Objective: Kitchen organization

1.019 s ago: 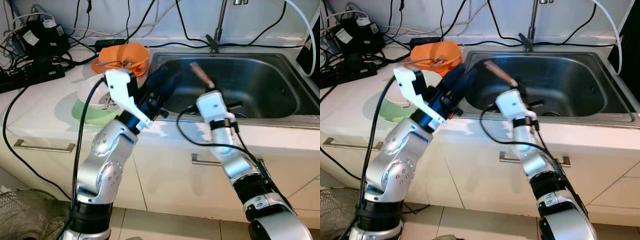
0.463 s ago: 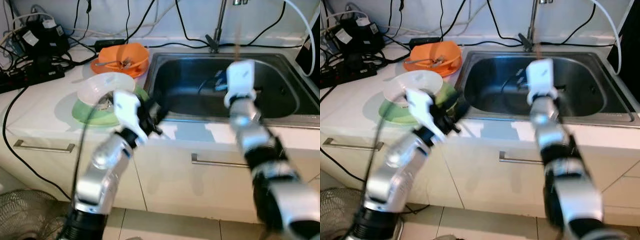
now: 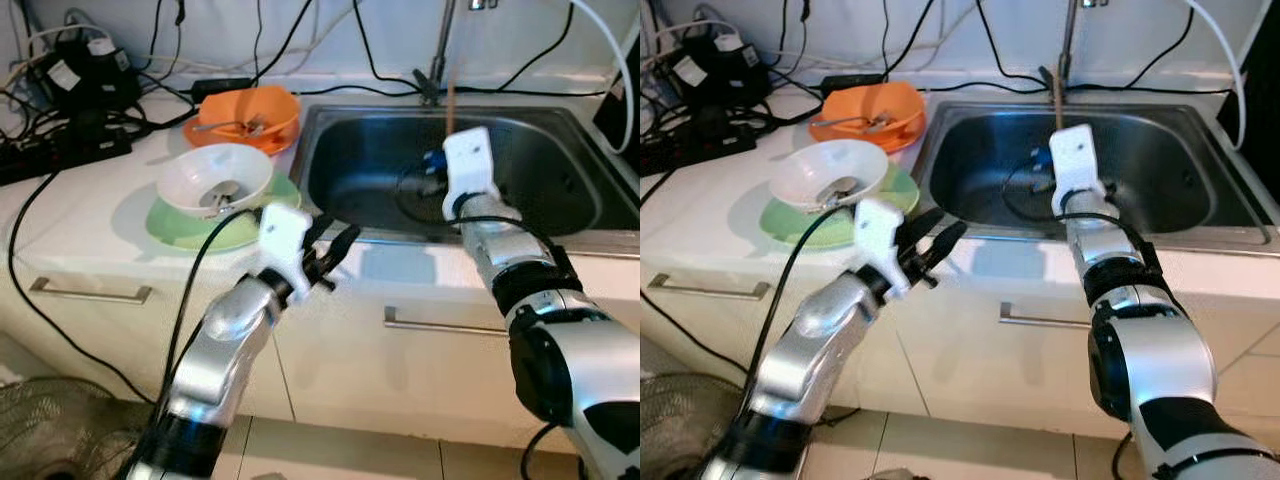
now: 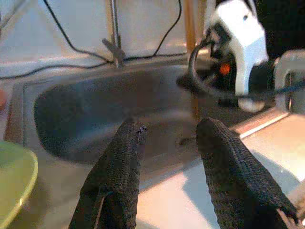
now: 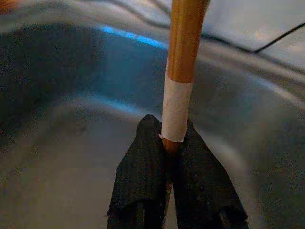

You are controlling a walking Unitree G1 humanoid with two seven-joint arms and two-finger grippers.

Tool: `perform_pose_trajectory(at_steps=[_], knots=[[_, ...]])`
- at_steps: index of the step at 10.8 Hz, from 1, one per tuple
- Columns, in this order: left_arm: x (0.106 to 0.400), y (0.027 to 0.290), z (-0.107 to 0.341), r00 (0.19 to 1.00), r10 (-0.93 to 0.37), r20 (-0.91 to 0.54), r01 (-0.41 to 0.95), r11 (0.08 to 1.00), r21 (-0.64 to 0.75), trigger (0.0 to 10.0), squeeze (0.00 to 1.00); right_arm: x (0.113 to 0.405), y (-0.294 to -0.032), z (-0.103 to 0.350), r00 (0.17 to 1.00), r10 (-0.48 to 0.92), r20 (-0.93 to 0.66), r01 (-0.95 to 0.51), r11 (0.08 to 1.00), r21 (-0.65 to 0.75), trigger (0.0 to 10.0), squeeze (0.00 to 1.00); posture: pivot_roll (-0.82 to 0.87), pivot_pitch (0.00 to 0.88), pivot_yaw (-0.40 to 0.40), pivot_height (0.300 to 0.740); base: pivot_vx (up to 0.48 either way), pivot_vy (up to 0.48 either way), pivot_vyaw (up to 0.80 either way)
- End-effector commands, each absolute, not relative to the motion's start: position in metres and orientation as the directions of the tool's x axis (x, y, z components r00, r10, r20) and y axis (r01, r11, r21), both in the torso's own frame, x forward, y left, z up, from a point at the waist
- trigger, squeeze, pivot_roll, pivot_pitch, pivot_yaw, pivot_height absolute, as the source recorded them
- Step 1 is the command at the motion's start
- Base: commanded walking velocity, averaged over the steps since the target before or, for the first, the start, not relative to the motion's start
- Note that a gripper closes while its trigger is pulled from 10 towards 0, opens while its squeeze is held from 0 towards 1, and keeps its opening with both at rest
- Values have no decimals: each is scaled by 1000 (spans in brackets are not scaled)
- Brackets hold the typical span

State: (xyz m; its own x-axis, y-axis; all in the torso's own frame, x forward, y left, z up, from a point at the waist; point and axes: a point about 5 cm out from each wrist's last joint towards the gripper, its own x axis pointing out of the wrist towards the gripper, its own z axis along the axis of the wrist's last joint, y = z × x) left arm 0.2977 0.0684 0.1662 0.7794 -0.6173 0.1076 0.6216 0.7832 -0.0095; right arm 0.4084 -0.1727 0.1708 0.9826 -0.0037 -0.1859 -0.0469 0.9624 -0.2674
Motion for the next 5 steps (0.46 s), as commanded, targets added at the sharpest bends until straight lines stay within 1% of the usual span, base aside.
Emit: perform_pose_trajectory(at_steps=[1,2,4,5], knots=[[301,67,169,787,-609,102,611,792,14,10000,0,411,-169,178,981,9,-192,-56,968,-243,10000,0,104,0,66,740,0,0,0],[310,63,178,804,-584,109,585,811,30,10000,0,411,-170,176,978,11,-210,-61,971,-232,10000,0,107,0,61,740,0,0,0],[317,55,184,800,-593,90,591,805,48,10000,0,410,-170,172,969,21,-247,-80,970,-231,10000,0,103,0,62,740,0,0,0],[318,51,183,787,-614,69,613,790,35,10000,0,410,-170,169,965,19,-263,-84,968,-236,10000,0,104,0,63,740,0,0,0]])
